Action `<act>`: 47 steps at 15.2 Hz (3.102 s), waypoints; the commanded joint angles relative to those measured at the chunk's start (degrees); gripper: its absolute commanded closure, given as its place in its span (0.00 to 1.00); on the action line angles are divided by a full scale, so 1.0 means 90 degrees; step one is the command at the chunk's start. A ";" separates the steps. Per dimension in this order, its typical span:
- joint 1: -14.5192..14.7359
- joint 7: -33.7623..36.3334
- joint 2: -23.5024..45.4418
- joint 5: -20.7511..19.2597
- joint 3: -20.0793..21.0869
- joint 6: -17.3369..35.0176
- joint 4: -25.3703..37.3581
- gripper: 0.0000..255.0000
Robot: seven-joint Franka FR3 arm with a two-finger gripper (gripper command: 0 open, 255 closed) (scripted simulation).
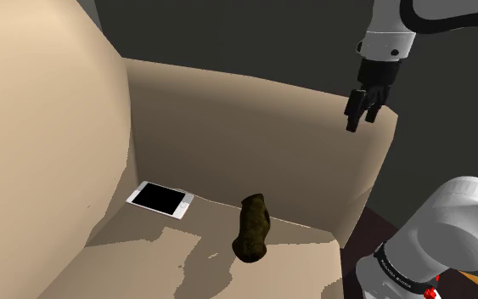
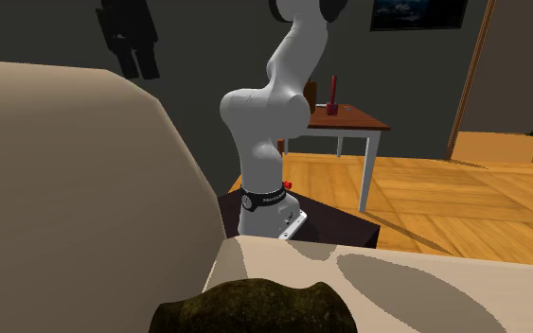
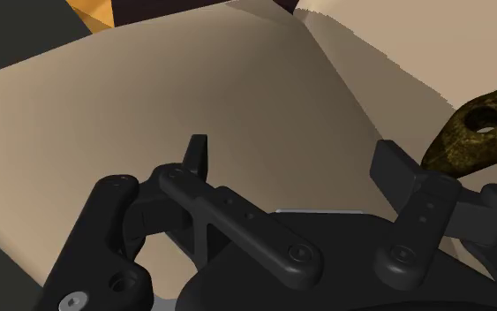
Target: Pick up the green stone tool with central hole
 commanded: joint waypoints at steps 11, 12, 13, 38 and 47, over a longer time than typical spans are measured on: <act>0.0072 0.2352 0.0049 0.1536 0.1252 0.1559 -0.1262 0.00; 0.0086 0.2573 0.0123 0.1692 0.1393 0.1753 -0.1337 0.00; 0.0101 0.2792 0.0212 0.1845 0.1535 0.1954 -0.1402 0.00; -0.0045 0.5527 0.3237 0.3247 0.3669 0.5914 -0.1498 1.00; -0.0040 0.5550 0.3170 0.3240 0.3655 0.5809 -0.1456 1.00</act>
